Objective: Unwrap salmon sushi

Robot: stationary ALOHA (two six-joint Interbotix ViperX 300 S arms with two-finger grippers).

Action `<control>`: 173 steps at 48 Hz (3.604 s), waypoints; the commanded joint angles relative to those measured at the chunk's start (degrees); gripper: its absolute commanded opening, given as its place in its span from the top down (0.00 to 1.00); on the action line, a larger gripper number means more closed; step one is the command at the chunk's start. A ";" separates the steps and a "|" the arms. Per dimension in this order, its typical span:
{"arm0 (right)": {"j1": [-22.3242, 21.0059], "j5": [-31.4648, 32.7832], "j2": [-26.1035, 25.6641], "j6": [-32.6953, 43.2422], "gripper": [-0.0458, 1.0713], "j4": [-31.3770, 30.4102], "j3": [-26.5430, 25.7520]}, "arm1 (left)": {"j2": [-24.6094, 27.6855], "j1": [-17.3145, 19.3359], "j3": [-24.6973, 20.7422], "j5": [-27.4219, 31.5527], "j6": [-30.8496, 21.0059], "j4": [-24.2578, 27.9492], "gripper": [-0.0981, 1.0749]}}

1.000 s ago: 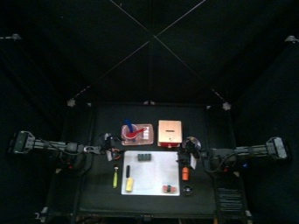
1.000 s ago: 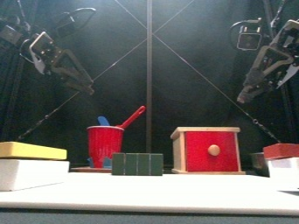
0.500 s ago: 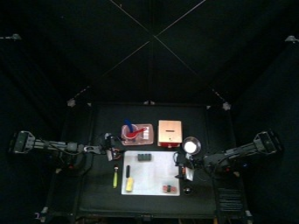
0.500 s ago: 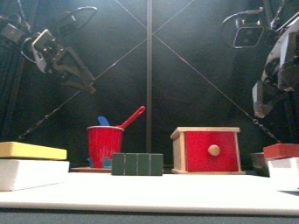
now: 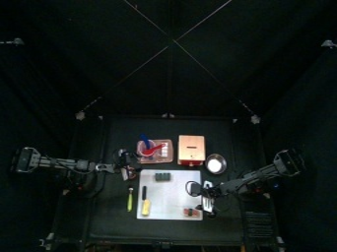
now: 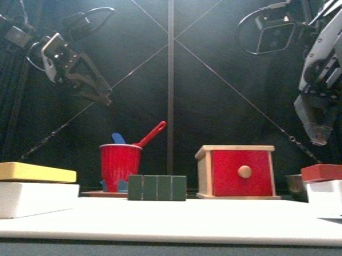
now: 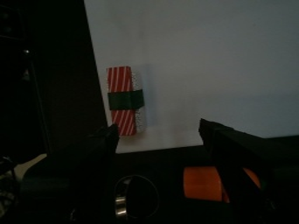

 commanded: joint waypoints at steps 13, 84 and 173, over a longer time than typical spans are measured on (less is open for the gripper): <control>2.72 10.20 12.92 0.00 0.05 2.29 -13.45 | -0.09 0.18 -0.53 0.35 0.09 0.26 0.11; 3.16 0.88 20.57 0.18 0.06 4.75 -12.57 | -1.93 0.18 2.02 1.76 -0.18 0.00 0.11; 1.49 4.57 18.63 -0.35 0.23 1.14 -14.85 | -1.93 -0.09 1.76 2.02 0.00 -1.05 0.11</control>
